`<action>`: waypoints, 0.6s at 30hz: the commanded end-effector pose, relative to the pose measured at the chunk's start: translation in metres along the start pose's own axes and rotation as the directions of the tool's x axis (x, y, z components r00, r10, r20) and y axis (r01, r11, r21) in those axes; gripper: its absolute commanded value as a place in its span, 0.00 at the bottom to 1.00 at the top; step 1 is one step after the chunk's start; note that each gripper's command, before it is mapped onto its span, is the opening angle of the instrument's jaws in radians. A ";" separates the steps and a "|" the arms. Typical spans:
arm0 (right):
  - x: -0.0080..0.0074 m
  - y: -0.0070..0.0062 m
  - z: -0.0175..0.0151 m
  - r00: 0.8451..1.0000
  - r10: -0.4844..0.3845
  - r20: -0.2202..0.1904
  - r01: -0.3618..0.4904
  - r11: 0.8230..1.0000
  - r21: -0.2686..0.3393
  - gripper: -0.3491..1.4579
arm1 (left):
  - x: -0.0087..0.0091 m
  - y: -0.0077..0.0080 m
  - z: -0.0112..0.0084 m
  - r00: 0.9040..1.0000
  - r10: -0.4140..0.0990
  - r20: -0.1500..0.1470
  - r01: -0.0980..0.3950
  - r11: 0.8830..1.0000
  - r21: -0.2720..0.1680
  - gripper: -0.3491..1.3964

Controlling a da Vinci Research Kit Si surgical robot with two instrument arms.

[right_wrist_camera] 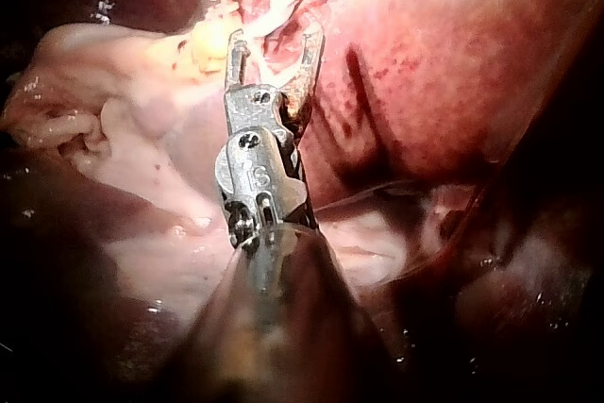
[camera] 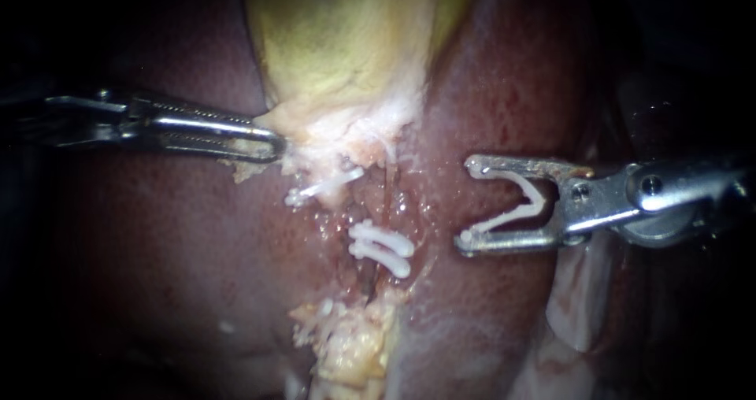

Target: Clipping third clip right tube

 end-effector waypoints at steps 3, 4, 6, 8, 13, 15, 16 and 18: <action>0.0000 0.0000 0.0000 1.000 0.000 0.000 0.000 1.000 0.000 0.47 | 0.0004 0.0003 -0.0010 1.000 -0.002 0.002 0.002 1.000 -0.007 0.00; 0.0000 0.0000 0.0000 1.000 0.000 0.000 0.000 1.000 0.003 0.47 | 0.0007 0.0005 -0.0015 1.000 -0.003 0.004 0.003 1.000 -0.012 0.00; 0.0000 0.0000 0.0000 1.000 0.000 -0.002 0.000 1.000 0.011 0.47 | 0.0014 0.0009 -0.0027 1.000 -0.007 0.002 0.007 1.000 -0.009 0.00; 0.0000 0.0002 0.0002 1.000 0.001 -0.007 0.000 0.999 0.040 0.47 | 0.0023 0.0013 -0.0041 1.000 -0.013 -0.007 0.013 1.000 -0.002 0.00; 0.0000 0.0007 0.0012 0.997 0.074 -0.017 -0.071 0.989 0.133 0.47 | 0.0039 0.0023 -0.0062 0.999 -0.018 -0.032 0.018 1.000 0.003 0.00; -0.0002 0.0009 0.0019 0.994 0.113 -0.013 -0.110 0.984 0.144 0.47 | 0.0042 0.0026 -0.0064 0.999 -0.020 -0.035 0.020 1.000 0.002 0.00; -0.0003 0.0010 0.0023 0.992 0.127 -0.011 -0.124 0.981 0.147 0.47 | 0.0042 0.0027 -0.0063 0.999 -0.020 -0.038 0.020 1.000 0.002 0.00; -0.0008 0.0011 0.0033 0.986 0.167 -0.006 -0.164 0.974 0.156 0.47 | 0.0042 0.0028 -0.0063 0.999 -0.014 -0.039 0.014 1.000 0.003 0.00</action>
